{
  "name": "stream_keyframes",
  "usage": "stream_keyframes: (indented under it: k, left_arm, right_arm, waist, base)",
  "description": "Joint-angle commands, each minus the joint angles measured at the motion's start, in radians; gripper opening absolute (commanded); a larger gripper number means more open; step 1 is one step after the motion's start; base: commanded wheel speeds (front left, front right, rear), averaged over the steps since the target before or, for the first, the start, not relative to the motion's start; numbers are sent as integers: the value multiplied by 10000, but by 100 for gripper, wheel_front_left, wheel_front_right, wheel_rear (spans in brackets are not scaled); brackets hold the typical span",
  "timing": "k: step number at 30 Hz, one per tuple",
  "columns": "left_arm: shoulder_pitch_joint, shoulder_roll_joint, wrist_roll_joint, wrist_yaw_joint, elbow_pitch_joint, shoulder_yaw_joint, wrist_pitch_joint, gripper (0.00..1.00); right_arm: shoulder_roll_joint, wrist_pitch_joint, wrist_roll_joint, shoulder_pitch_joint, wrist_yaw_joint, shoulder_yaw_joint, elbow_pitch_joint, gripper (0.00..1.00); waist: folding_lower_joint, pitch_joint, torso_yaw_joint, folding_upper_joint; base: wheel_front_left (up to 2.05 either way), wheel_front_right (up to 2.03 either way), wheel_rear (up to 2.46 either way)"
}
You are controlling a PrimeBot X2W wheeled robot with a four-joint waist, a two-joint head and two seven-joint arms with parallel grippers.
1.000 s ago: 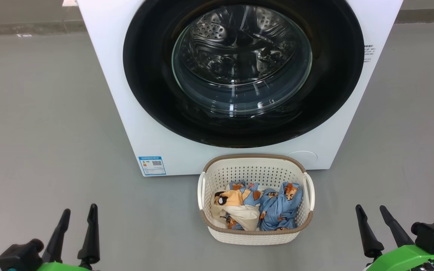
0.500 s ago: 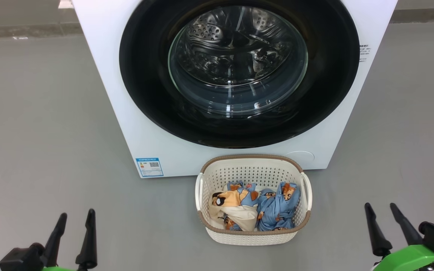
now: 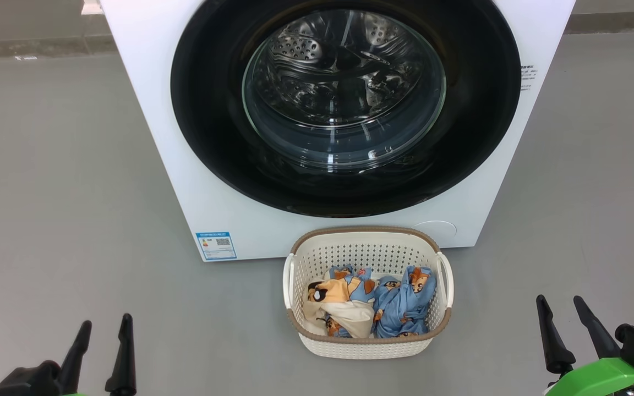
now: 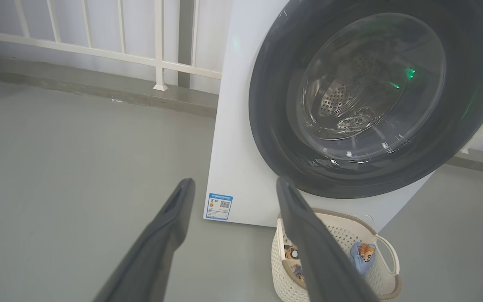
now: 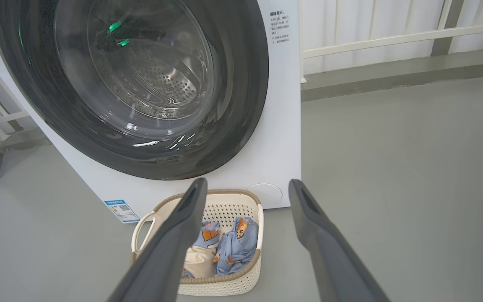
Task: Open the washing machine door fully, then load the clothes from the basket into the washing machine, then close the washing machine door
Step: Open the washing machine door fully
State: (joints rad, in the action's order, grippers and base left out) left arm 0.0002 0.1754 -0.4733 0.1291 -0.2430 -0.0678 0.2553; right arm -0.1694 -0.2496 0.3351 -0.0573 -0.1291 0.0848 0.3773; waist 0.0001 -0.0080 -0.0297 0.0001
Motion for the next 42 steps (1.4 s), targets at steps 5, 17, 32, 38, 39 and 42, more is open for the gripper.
stream_keyframes:
  k: [5,17,32,38,39,42]
  left_arm:
    - [-403,299,204,15,-44,264,65,100]
    - [-532,319,496,15,-246,194,65,100]
    - [-581,336,469,16,-226,243,65,100]
    - [-571,266,170,16,-204,239,65,100]
    - [-573,282,143,16,-195,233,65,100]
    - [-573,338,96,16,-194,155,65,100]
  right_arm:
    - [-101,-122,-164,-15,-16,-165,-262,100]
    - [-78,-122,-194,-60,-16,-232,-238,100]
    - [21,-122,-227,-62,-16,-203,-270,100]
    - [7,-122,-171,-59,-16,-279,-224,100]
    - [5,-122,-163,-64,-16,-287,-224,100]
    - [2,-122,-143,-64,-16,-298,-220,100]
  waist:
    - [-1,9,-1,-1]
    - [-1,97,-30,-1]
    - [-1,189,-99,-1]
    - [-1,191,-118,-1]
    - [-1,192,-124,-1]
    - [-1,196,-122,-1]
  base:
    - [1,1,-2]
    - [57,57,-114]
    - [122,122,-243]
    - [121,121,-241]
    - [104,104,-207]
    - [88,88,-176]
